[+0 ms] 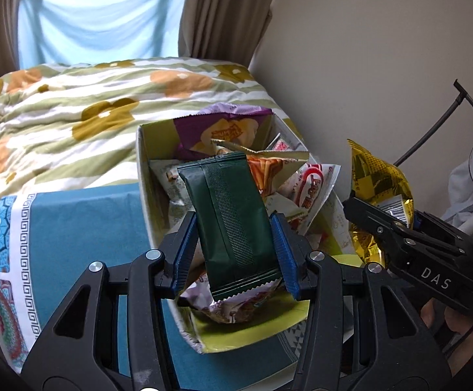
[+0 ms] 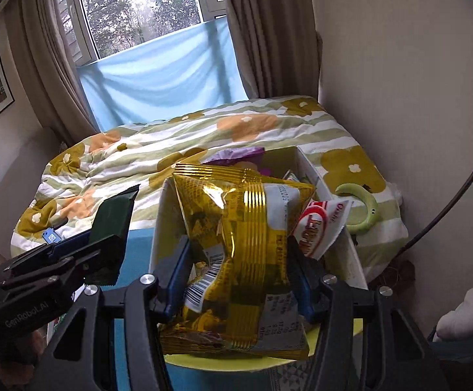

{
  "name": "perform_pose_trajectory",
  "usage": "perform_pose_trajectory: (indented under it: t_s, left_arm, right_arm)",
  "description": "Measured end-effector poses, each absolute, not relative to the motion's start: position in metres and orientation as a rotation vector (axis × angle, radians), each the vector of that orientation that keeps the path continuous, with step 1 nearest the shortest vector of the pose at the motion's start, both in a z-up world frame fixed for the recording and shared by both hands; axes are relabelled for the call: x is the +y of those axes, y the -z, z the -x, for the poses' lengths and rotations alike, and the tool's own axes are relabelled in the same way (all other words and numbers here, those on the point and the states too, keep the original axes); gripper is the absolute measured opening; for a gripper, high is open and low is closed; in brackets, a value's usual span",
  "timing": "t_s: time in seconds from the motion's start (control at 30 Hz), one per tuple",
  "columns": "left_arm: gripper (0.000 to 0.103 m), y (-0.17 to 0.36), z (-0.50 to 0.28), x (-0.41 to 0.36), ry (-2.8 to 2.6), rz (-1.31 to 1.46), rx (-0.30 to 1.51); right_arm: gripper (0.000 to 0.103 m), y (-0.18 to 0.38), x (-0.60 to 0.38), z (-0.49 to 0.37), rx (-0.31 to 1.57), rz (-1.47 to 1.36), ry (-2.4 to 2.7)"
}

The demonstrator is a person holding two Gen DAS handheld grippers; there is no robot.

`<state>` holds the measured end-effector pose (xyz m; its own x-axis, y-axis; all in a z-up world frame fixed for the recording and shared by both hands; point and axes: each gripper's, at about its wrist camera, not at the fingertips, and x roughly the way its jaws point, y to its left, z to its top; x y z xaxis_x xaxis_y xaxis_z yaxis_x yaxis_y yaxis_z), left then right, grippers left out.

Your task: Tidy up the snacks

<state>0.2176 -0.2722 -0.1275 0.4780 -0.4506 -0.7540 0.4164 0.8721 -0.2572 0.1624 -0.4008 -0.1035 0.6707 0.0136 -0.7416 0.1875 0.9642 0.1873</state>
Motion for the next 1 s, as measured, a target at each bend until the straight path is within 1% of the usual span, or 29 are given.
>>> perform_pose_trajectory:
  t_s: [0.1, 0.13, 0.17, 0.2, 0.23, 0.6, 0.87, 0.93, 0.97, 1.0]
  left_arm:
    - [0.048, 0.146, -0.218, -0.288, 0.444, 0.027, 0.99]
    - [0.063, 0.151, -0.219, -0.289, 0.417, 0.027, 1.002]
    - [0.084, 0.155, -0.218, -0.29, 0.39, 0.025, 1.011]
    - [0.089, 0.156, -0.216, -0.287, 0.361, 0.024, 1.007]
    - [0.091, 0.155, -0.213, -0.285, 0.339, 0.023, 0.994]
    - [0.092, 0.133, -0.182, -0.263, 0.258, -0.056, 0.902]
    - [0.092, 0.117, -0.168, -0.245, 0.239, -0.033, 0.873]
    - [0.092, 0.115, -0.163, -0.24, 0.216, -0.05, 0.869]
    - [0.092, 0.116, -0.16, -0.237, 0.206, -0.056, 0.87]
    - [0.092, 0.118, -0.157, -0.234, 0.199, -0.059, 0.872]
  right_arm:
    - [0.051, 0.111, -0.427, -0.154, 0.858, -0.274, 0.086]
    - [0.051, 0.115, -0.434, -0.153, 0.865, -0.276, 0.08]
    - [0.051, 0.118, -0.44, -0.153, 0.873, -0.277, 0.073]
    - [0.051, 0.121, -0.445, -0.152, 0.882, -0.277, 0.063]
    - [0.051, 0.124, -0.449, -0.153, 0.89, -0.277, 0.053]
    - [0.051, 0.137, -0.467, -0.146, 0.915, -0.29, -0.058]
    - [0.052, 0.13, -0.456, -0.146, 0.825, -0.289, -0.101]
    - [0.058, 0.135, -0.455, -0.15, 0.824, -0.3, -0.099]
    - [0.076, 0.137, -0.455, -0.152, 0.828, -0.304, -0.093]
    - [0.099, 0.139, -0.454, -0.151, 0.83, -0.302, -0.083]
